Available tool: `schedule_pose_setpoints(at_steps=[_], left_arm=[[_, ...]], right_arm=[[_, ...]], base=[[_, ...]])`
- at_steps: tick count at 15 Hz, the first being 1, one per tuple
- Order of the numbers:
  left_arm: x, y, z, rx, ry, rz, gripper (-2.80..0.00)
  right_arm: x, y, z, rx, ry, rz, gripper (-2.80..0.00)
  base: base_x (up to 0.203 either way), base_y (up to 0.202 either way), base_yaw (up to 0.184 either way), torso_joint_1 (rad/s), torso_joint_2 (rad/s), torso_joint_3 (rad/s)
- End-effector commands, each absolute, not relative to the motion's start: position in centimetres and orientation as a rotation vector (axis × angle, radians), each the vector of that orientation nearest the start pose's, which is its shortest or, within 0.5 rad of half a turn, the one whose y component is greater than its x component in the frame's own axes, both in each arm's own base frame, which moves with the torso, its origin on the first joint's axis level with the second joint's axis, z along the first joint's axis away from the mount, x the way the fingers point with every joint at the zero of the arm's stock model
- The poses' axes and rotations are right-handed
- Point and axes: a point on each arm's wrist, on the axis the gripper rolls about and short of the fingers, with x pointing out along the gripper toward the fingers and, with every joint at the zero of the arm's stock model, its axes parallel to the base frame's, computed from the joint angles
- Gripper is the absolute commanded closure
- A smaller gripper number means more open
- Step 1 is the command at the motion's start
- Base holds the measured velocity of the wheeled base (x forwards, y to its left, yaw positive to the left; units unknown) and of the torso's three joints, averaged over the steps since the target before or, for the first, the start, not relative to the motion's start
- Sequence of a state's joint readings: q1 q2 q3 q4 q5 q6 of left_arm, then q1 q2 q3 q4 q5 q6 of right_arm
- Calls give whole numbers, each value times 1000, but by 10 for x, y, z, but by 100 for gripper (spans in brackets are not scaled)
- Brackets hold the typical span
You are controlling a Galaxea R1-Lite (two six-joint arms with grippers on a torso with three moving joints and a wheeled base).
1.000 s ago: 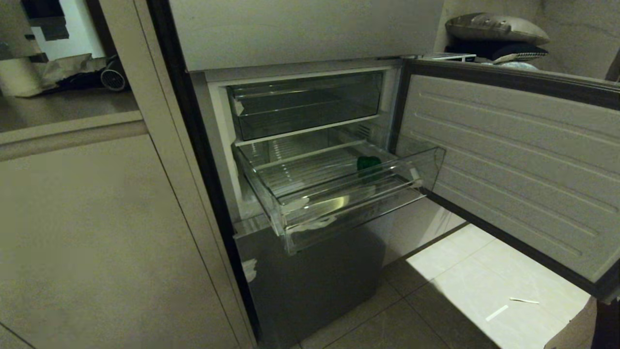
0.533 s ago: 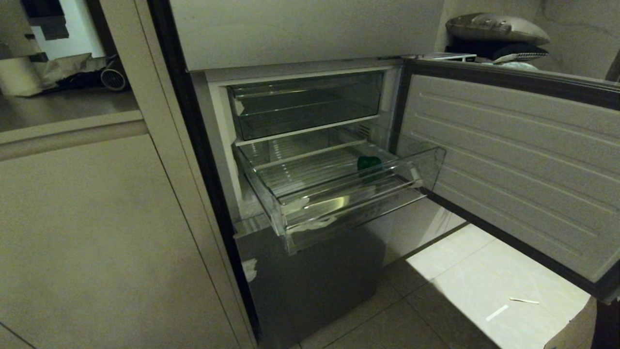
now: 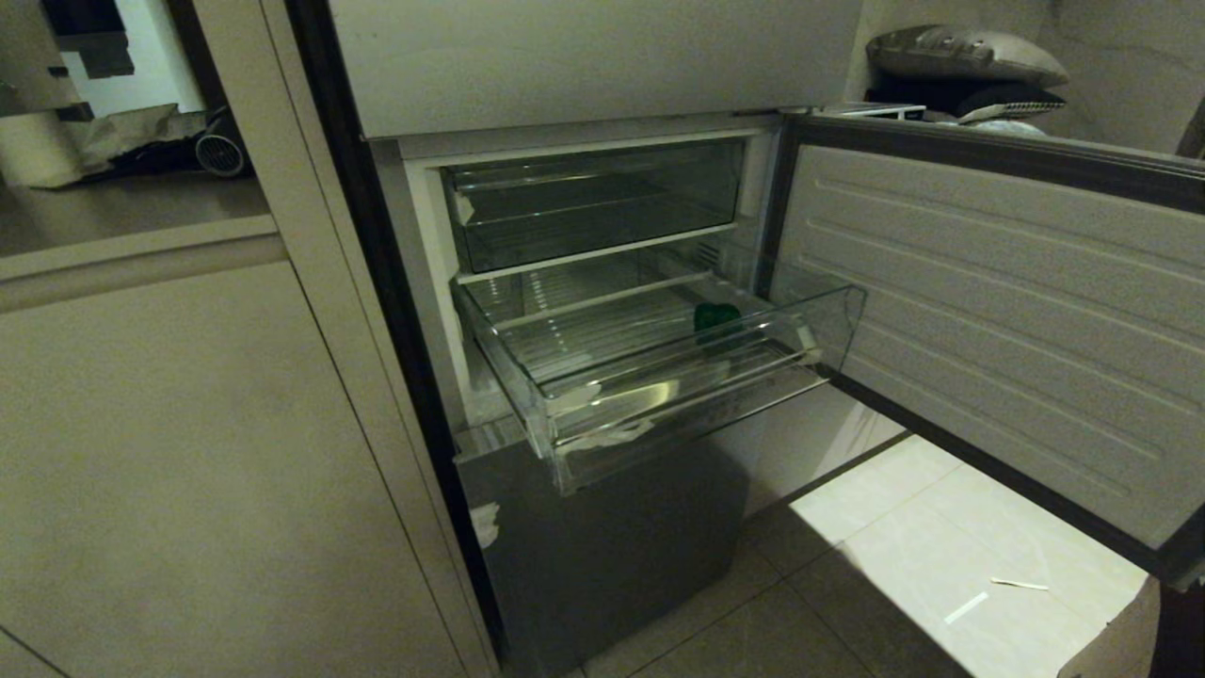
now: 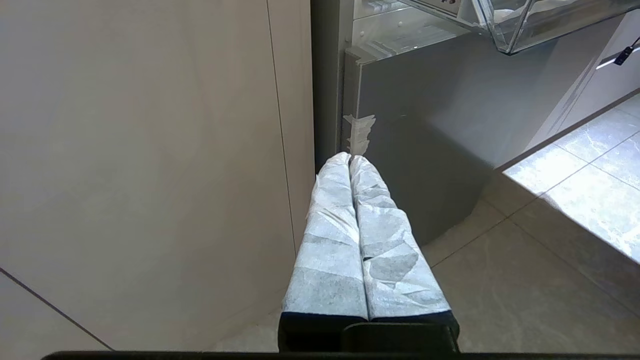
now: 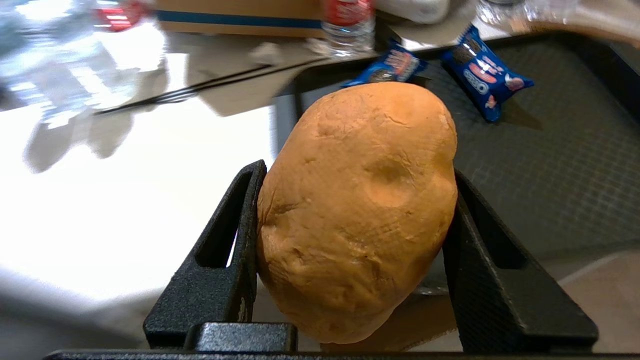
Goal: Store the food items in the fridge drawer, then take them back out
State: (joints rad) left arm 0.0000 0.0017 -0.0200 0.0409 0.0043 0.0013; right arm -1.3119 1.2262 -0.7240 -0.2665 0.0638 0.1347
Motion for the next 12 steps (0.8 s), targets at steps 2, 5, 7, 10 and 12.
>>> schedule_pose_setpoints(at_steps=[2, 5, 7, 10, 12], left_arm=[[-24, 0, 77, 2, 25, 5, 0], [-24, 0, 77, 2, 23, 5, 0], [-24, 0, 77, 2, 25, 5, 0], [-24, 0, 77, 2, 25, 5, 0], [-24, 0, 77, 2, 25, 5, 0]], right_arm=[[61, -253, 191, 370, 216, -1280, 0], [55, -297, 163, 384, 228, -1324, 0], [51, -318, 156, 387, 223, -1339, 0], [51, -337, 143, 397, 245, -1321, -280], [49, -342, 142, 390, 247, -1326, -280]], base=[[0, 0, 0, 0, 0, 0], [0, 0, 0, 0, 0, 0], [0, 0, 0, 0, 0, 0], [0, 0, 0, 0, 0, 0], [0, 0, 0, 0, 0, 0]])
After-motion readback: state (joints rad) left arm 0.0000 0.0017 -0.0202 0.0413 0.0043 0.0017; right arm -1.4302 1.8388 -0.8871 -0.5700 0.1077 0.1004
